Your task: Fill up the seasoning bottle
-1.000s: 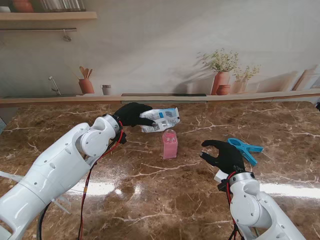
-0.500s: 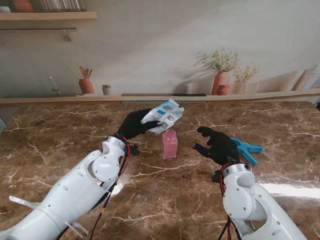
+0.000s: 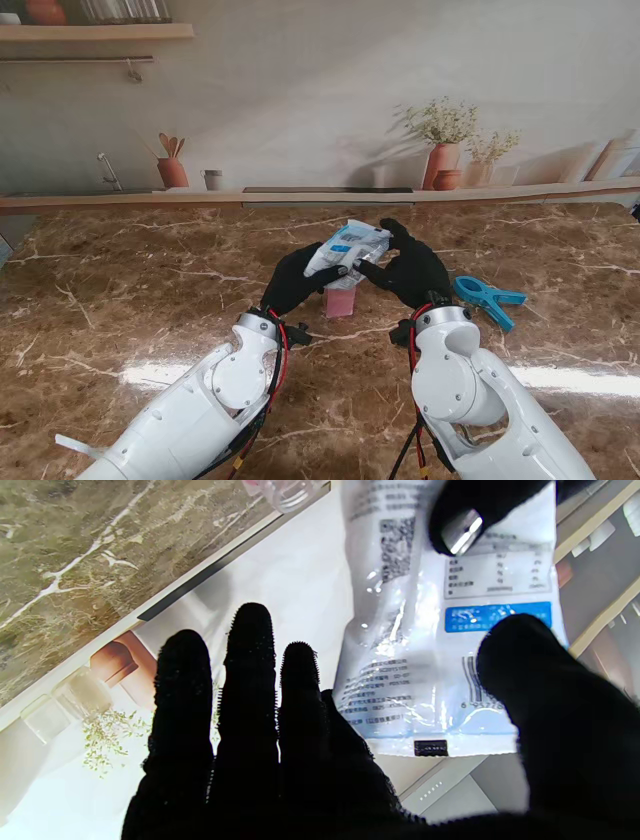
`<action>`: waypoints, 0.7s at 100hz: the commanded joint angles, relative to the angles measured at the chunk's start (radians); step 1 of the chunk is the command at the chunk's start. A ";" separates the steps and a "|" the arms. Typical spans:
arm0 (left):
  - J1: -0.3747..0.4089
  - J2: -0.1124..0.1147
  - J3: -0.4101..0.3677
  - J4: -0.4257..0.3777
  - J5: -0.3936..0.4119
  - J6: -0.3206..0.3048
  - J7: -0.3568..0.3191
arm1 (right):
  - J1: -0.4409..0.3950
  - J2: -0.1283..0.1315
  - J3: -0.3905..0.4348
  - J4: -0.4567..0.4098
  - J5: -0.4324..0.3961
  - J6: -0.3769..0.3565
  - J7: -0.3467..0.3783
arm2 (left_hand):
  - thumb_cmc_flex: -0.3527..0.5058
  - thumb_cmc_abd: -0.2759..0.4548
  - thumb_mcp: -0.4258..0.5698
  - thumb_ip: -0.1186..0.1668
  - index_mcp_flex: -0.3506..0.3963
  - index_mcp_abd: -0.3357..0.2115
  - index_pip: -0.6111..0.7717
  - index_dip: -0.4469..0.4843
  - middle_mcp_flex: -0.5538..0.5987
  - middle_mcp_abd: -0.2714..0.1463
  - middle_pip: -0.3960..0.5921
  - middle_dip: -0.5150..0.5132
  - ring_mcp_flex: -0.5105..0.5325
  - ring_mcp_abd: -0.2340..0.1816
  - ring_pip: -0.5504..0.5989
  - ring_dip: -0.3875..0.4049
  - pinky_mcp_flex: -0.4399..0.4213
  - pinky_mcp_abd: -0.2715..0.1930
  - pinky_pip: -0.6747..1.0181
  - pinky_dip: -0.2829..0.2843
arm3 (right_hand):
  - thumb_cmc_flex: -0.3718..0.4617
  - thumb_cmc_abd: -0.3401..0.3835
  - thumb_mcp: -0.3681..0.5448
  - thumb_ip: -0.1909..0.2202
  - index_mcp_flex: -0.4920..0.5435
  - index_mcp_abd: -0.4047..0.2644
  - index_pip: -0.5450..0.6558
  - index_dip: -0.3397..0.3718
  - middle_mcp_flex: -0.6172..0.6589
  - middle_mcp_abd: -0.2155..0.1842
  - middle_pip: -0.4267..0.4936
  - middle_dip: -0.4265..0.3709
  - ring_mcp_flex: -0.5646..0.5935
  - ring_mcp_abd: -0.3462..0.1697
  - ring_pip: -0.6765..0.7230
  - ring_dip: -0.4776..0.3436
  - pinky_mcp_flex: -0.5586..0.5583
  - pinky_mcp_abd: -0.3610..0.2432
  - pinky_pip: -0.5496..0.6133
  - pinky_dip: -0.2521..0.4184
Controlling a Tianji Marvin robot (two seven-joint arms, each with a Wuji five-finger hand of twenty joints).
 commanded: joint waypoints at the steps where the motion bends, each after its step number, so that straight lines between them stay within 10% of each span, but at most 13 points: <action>1: 0.018 -0.012 0.006 -0.003 -0.003 -0.012 0.015 | 0.008 -0.021 -0.009 0.000 0.025 -0.003 -0.003 | 0.158 0.120 0.089 0.031 0.003 -0.196 0.113 0.038 -0.003 -0.075 0.002 -0.005 -0.018 0.017 -0.022 -0.012 -0.024 -0.027 0.004 0.021 | 0.045 -0.011 -0.007 -0.005 0.006 -0.013 0.038 -0.003 0.015 -0.010 0.054 0.028 0.060 0.004 0.035 0.014 0.021 0.000 0.056 -0.023; 13: 0.028 -0.022 0.004 0.000 -0.004 -0.020 0.045 | 0.024 -0.034 -0.035 0.012 0.030 -0.013 -0.056 | 0.160 0.120 0.085 0.030 0.003 -0.196 0.111 0.038 -0.004 -0.082 -0.005 -0.004 -0.029 0.018 -0.031 -0.017 -0.034 -0.028 -0.002 0.023 | 0.096 -0.036 0.226 -0.043 0.313 -0.181 0.319 0.128 0.271 -0.080 0.251 0.176 0.172 -0.015 0.191 0.075 0.101 0.002 0.188 -0.013; 19: 0.031 -0.025 0.005 0.005 -0.004 -0.018 0.054 | 0.034 -0.040 -0.048 0.024 0.014 -0.022 -0.096 | 0.162 0.121 0.083 0.030 0.000 -0.196 0.107 0.036 -0.005 -0.108 -0.009 0.005 -0.038 0.016 -0.040 -0.023 -0.041 -0.028 -0.006 0.023 | 0.224 -0.114 0.297 -0.176 0.367 -0.308 0.633 0.061 0.385 -0.106 0.304 0.332 0.234 -0.025 0.350 0.140 0.151 -0.003 0.293 0.013; 25: 0.033 -0.027 0.006 0.012 -0.009 -0.017 0.056 | 0.039 -0.043 -0.057 0.029 -0.006 -0.033 -0.121 | 0.163 0.120 0.079 0.030 0.001 -0.196 0.104 0.030 -0.006 -0.107 -0.017 0.009 -0.044 0.016 -0.048 -0.028 -0.049 -0.026 -0.011 0.023 | 0.340 -0.115 0.311 -0.197 0.458 -0.383 0.759 0.093 0.481 -0.124 0.390 0.408 0.297 -0.034 0.506 0.201 0.203 -0.004 0.388 0.043; 55: 0.041 -0.016 0.022 0.026 -0.026 -0.004 0.001 | 0.030 -0.012 -0.068 -0.012 -0.121 -0.075 -0.057 | 0.157 0.062 0.090 0.039 0.009 -0.162 0.073 -0.200 0.010 -0.086 -0.144 -0.039 -0.077 0.007 -0.114 -0.098 -0.068 -0.018 -0.046 -0.009 | 0.367 -0.225 0.489 -0.167 0.596 -0.457 0.773 0.441 0.596 -0.152 0.608 0.679 0.421 -0.130 0.964 0.401 0.347 -0.026 0.632 0.156; 60: 0.044 -0.006 0.024 0.016 -0.030 0.005 -0.028 | 0.031 -0.010 -0.073 -0.009 -0.140 -0.085 -0.065 | 0.032 -0.016 0.323 -0.006 0.014 -0.149 0.071 -0.277 0.017 -0.094 -0.211 -0.036 -0.099 -0.006 -0.151 -0.125 -0.087 -0.018 -0.062 -0.034 | 0.354 -0.278 0.560 -0.162 0.626 -0.465 0.776 0.468 0.624 -0.156 0.622 0.687 0.423 -0.141 1.007 0.422 0.377 -0.020 0.650 0.158; 70: 0.045 0.014 0.027 0.002 -0.032 0.023 -0.083 | 0.033 -0.014 -0.086 0.007 -0.162 -0.101 -0.109 | -0.061 -0.090 0.457 -0.024 0.016 -0.132 0.047 -0.355 0.007 -0.104 -0.289 -0.028 -0.130 -0.028 -0.199 -0.152 -0.110 -0.014 -0.081 -0.046 | 0.336 -0.332 0.643 -0.129 0.680 -0.476 0.771 0.498 0.667 -0.157 0.635 0.694 0.424 -0.149 1.063 0.445 0.417 -0.009 0.670 0.159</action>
